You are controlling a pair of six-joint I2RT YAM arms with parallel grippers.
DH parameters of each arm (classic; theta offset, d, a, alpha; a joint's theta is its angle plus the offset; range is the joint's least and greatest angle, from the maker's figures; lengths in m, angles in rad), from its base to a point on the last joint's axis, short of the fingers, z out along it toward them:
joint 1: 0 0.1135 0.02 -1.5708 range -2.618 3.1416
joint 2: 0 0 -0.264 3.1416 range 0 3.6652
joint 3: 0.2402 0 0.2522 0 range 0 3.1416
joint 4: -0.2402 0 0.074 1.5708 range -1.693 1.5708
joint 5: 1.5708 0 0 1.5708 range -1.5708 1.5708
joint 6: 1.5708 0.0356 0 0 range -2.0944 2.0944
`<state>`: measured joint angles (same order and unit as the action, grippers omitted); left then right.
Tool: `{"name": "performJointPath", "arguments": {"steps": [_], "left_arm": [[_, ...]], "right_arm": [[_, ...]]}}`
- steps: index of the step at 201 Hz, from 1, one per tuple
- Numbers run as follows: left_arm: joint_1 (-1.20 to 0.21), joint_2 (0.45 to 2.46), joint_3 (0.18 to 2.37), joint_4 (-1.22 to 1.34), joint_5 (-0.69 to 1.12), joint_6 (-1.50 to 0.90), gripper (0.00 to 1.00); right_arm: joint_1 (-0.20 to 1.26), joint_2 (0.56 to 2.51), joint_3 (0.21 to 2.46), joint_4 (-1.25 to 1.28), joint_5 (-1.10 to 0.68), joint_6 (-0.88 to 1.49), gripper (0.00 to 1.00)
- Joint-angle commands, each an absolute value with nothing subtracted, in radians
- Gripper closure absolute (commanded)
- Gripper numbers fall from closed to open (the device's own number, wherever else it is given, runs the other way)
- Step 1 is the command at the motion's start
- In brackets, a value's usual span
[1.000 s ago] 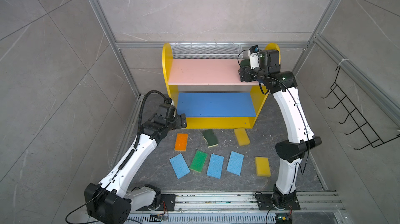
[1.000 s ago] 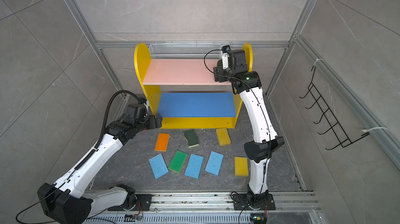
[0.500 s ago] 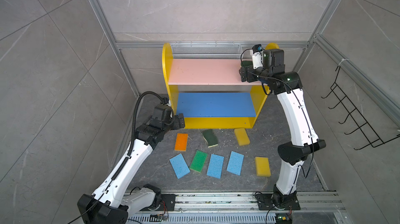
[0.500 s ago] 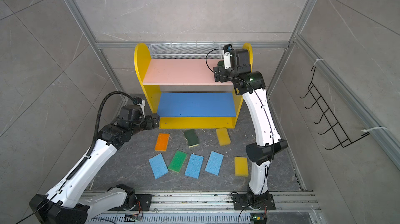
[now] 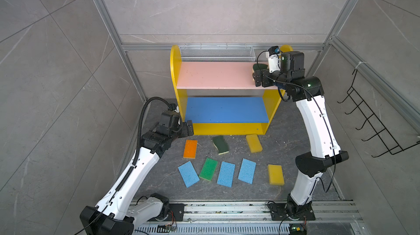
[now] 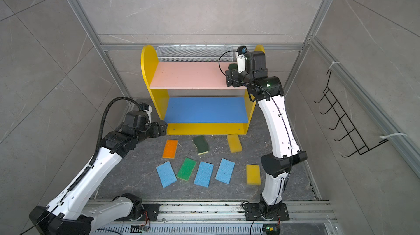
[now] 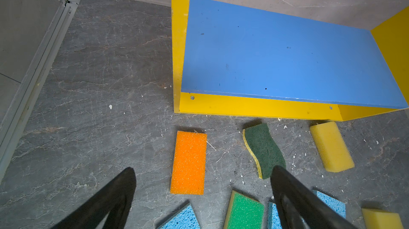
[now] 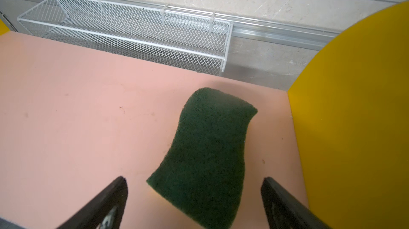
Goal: Arrange cleaning sponges on a shelf
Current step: Place the cleaning sponge at the shelf, then move the cleaning sponge to the shelf.
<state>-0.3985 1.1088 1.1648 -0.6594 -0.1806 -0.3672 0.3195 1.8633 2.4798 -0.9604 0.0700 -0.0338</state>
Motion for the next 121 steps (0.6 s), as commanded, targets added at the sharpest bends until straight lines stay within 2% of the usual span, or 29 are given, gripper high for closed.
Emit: {"name": "performJointPath", "arguments": {"steps": [1, 33, 93, 121], "left_arm": [[-0.395, 1.076, 1.177, -0.664, -0.171, -0.358, 0.03], [-0.394, 1.067, 1.177, -0.675, -0.166, -0.353, 0.03], [-0.394, 1.073, 1.193, -0.702, -0.172, -0.331, 0.02], [-0.394, 1.060, 1.195, -0.676, -0.120, -0.337, 0.02]], "right_arm": [[0.323, 1.793, 2.437, -0.957, 0.030, -0.005, 0.04], [0.323, 1.775, 2.416, -0.939, 0.041, 0.006, 0.01], [0.323, 1.885, 2.517, -1.002, 0.074, 0.051, 0.00], [0.322, 1.929, 2.566, -1.019, 0.091, 0.065, 0.00]]}}
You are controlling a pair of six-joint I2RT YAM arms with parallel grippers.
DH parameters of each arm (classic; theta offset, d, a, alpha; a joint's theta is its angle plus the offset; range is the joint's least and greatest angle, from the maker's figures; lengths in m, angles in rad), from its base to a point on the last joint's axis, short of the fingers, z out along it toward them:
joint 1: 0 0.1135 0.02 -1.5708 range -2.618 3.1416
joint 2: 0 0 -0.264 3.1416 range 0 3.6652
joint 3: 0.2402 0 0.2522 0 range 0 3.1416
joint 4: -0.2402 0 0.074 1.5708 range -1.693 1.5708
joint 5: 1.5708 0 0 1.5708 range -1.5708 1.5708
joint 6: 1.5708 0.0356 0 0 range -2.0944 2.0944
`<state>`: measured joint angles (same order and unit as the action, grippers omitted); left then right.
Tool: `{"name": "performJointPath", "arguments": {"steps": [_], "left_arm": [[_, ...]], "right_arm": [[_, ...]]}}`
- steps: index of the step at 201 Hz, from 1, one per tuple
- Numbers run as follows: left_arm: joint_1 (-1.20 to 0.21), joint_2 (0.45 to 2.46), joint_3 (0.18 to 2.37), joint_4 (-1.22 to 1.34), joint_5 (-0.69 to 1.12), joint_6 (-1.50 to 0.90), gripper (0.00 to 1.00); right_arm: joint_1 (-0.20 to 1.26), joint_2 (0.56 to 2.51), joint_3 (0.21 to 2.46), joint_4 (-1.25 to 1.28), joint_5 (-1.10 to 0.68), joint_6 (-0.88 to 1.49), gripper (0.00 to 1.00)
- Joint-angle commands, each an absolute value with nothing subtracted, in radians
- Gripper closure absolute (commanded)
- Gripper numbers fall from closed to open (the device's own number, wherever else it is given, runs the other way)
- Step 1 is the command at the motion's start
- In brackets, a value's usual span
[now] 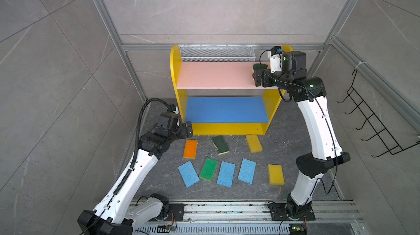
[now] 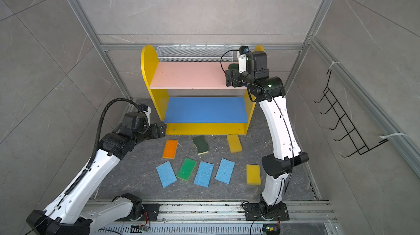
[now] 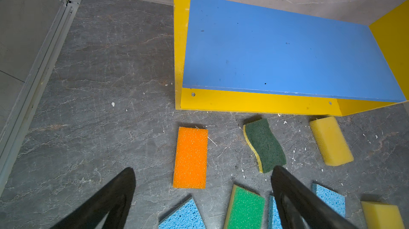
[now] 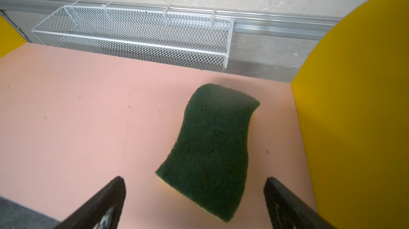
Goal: Arrange cleaning sponges on a shelf
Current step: Move the cleaning sponge to the shelf.
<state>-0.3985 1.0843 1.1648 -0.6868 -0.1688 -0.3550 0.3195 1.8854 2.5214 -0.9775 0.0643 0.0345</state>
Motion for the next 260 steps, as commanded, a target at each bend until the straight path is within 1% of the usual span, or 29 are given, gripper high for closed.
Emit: {"name": "performJointPath", "arguments": {"steps": [1, 93, 101, 126, 152, 176, 184, 217, 260], "left_arm": [[-0.394, 1.060, 1.195, -0.675, -0.120, -0.336, 0.02], [-0.390, 1.076, 1.209, -0.657, -0.097, -0.314, 0.01], [-0.389, 1.078, 1.207, -0.655, -0.097, -0.314, 0.01], [-0.384, 1.080, 1.204, -0.649, -0.089, -0.319, 0.01], [-0.379, 1.076, 1.204, -0.648, -0.087, -0.323, 0.00], [-0.377, 1.074, 1.203, -0.646, -0.082, -0.332, 0.01], [-0.378, 1.074, 1.203, -0.646, -0.080, -0.334, 0.00], [-0.377, 1.072, 1.203, -0.646, -0.075, -0.344, 0.01], [-0.377, 1.070, 1.207, -0.659, -0.075, -0.346, 0.01]], "right_arm": [[0.323, 1.929, 2.567, -1.019, 0.092, 0.065, 0.00], [0.322, 2.004, 2.592, -1.031, 0.155, 0.078, 0.00], [0.322, 2.010, 2.592, -1.031, 0.148, 0.078, 0.01], [0.323, 2.026, 2.626, -1.043, 0.134, 0.056, 0.09], [0.322, 2.023, 2.620, -1.050, 0.125, 0.023, 0.13], [0.322, 2.000, 2.605, -1.050, 0.082, -0.023, 0.15], [0.323, 1.988, 2.564, -1.045, 0.067, -0.035, 0.15], [0.322, 1.944, 2.503, -1.026, 0.026, -0.076, 0.14], [0.322, 1.955, 2.514, -1.055, 0.128, -0.053, 0.08]]}}
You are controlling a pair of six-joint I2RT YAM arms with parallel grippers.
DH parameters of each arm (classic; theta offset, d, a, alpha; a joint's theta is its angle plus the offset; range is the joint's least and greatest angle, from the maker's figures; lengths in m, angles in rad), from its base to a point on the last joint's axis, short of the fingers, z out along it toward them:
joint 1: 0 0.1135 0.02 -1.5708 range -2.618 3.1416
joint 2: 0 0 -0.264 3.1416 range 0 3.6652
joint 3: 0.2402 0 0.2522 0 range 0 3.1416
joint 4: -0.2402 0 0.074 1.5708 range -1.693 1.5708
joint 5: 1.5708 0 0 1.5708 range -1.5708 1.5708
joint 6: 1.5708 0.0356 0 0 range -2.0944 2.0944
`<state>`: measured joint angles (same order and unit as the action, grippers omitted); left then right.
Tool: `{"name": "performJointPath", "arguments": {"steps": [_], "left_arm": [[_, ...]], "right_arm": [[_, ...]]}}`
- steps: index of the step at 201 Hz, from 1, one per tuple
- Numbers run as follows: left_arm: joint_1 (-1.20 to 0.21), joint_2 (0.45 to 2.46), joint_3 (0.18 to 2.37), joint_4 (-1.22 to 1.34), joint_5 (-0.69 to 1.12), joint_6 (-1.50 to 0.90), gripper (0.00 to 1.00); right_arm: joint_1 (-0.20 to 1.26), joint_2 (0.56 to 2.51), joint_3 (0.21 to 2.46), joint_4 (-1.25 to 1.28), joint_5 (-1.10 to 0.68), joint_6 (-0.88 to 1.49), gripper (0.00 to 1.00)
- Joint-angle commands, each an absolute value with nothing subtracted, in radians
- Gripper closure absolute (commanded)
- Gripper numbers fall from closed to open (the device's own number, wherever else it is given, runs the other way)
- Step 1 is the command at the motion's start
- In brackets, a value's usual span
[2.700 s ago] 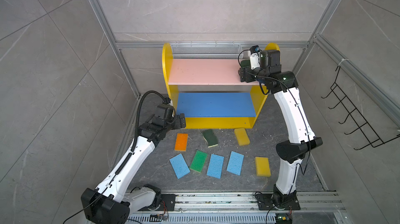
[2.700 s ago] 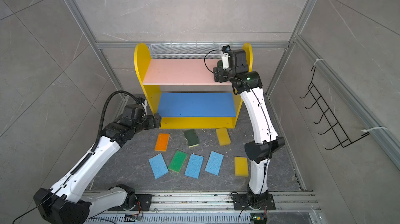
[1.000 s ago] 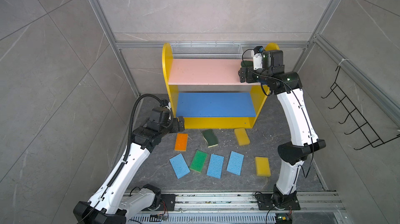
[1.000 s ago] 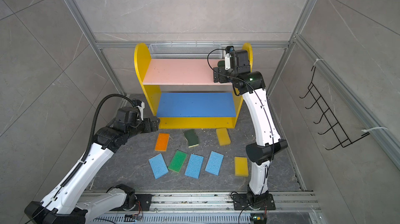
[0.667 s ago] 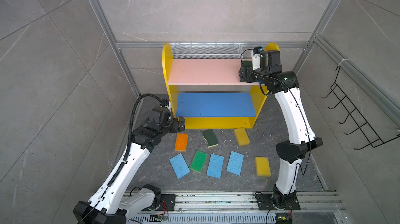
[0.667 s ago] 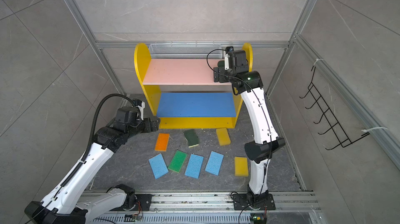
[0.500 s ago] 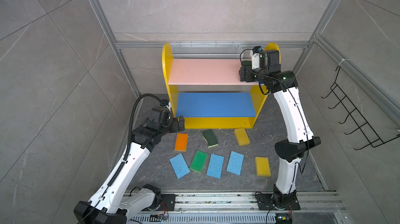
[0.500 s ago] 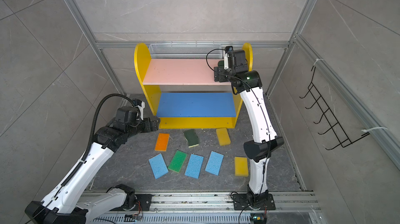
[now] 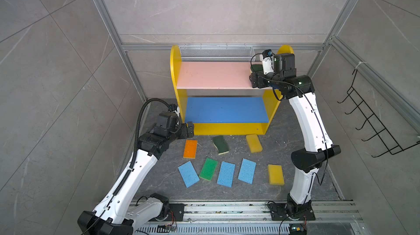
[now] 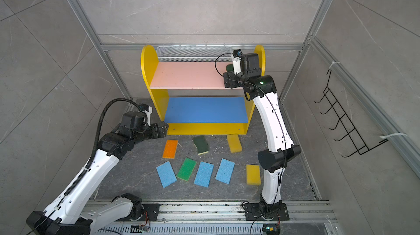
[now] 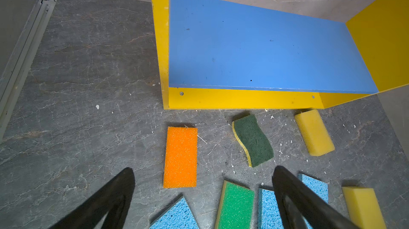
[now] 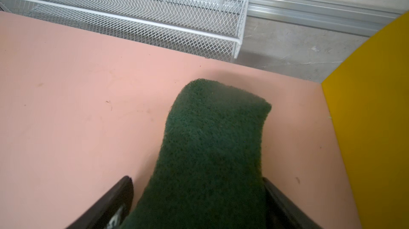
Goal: Arrange cleaning sponges on a shelf
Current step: Move the cleaning sponge to the shelf, then move the cleaning sponge to the bottom-right of the table.
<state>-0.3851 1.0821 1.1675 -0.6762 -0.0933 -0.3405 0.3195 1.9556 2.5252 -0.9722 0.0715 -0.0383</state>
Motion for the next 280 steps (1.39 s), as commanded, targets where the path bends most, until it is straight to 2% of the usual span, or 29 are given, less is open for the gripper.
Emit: {"name": "performJointPath", "arguments": {"steps": [1, 73, 163, 225, 280], "left_arm": [[-0.377, 1.070, 1.207, -0.660, -0.075, -0.346, 0.01], [-0.377, 1.056, 1.212, -0.678, -0.078, -0.348, 0.00], [-0.377, 1.035, 1.201, -0.694, -0.081, -0.357, 0.00], [-0.377, 1.028, 1.185, -0.729, -0.063, -0.340, 0.00], [-0.379, 1.032, 1.140, -0.746, -0.057, -0.347, 0.01]], "right_arm": [[0.323, 1.956, 2.515, -1.056, 0.128, -0.052, 0.08], [0.322, 1.927, 2.551, -1.085, 0.115, -0.002, 0.05], [0.330, 1.733, 2.391, -1.037, -0.006, 0.060, 0.03], [0.347, 1.575, 2.136, -1.003, 0.014, 0.120, 0.05], [0.450, 1.403, 1.855, -0.966, 0.092, 0.167, 0.06]]}}
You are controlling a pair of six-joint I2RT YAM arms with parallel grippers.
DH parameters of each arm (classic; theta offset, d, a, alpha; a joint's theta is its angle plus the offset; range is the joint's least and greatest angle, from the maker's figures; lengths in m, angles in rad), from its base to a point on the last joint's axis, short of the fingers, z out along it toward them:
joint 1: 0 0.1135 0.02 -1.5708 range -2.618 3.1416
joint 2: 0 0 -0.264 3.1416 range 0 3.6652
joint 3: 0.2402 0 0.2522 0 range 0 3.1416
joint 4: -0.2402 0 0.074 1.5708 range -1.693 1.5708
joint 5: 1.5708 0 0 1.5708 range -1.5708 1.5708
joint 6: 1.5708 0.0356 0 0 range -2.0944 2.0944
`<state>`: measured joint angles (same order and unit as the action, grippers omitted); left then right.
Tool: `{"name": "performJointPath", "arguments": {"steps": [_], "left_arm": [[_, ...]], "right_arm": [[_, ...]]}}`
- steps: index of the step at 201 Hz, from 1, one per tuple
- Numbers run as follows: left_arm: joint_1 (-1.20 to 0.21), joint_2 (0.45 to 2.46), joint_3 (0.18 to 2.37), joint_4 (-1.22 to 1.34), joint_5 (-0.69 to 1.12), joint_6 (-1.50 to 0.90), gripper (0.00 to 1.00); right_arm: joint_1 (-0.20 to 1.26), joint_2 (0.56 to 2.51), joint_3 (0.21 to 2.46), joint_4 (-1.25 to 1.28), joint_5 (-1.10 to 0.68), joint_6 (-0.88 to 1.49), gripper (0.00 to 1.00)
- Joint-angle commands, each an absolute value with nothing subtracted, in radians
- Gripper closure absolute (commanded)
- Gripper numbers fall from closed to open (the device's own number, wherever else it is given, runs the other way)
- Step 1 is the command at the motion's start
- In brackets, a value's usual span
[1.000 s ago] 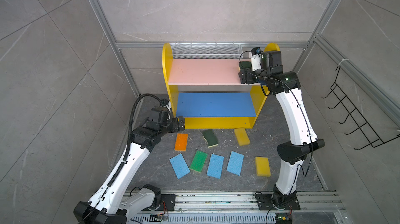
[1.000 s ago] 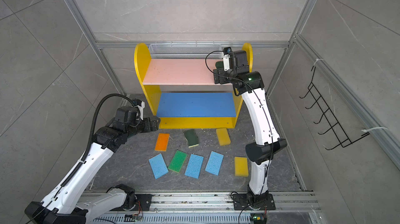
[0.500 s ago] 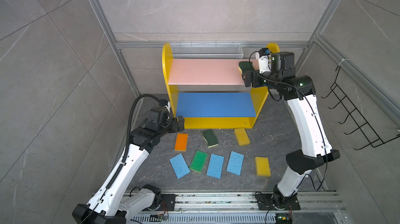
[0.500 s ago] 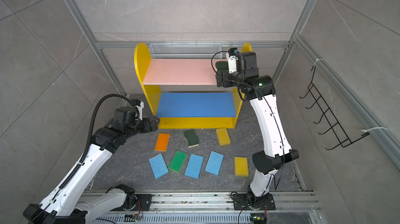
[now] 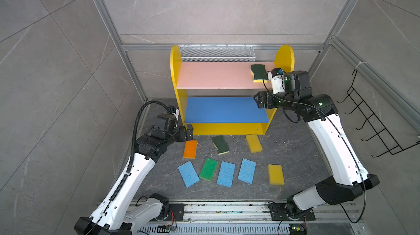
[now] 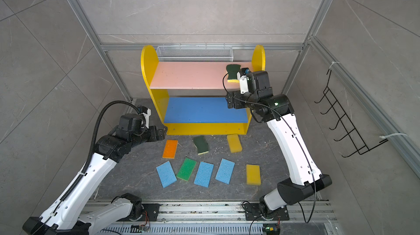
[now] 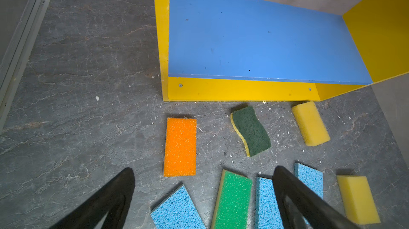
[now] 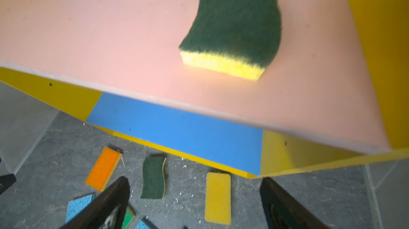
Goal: Arrange cleaning sponges on a shelf
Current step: Move the cleaning sponge to the bottom-right of the table.
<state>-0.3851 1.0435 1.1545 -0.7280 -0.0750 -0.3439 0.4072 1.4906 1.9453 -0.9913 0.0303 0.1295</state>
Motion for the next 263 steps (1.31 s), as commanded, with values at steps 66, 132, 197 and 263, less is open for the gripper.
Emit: {"name": "performJointPath", "arguments": {"steps": [66, 132, 197, 263], "left_arm": [[-0.379, 1.044, 1.102, -0.741, -0.055, -0.336, 0.02], [-0.379, 1.088, 1.053, -0.692, -0.014, -0.342, 0.03], [-0.379, 1.092, 1.021, -0.664, 0.010, -0.372, 0.02], [-0.382, 1.080, 0.987, -0.651, 0.031, -0.400, 0.02]], "right_arm": [[0.470, 1.188, 1.500, -0.944, 0.184, 0.235, 0.06], [0.472, 1.124, 1.242, -0.921, 0.274, 0.328, 0.08], [0.471, 1.120, 1.045, -0.833, 0.264, 0.420, 0.08], [0.471, 1.110, 0.917, -0.915, 0.319, 0.594, 0.06]]}}
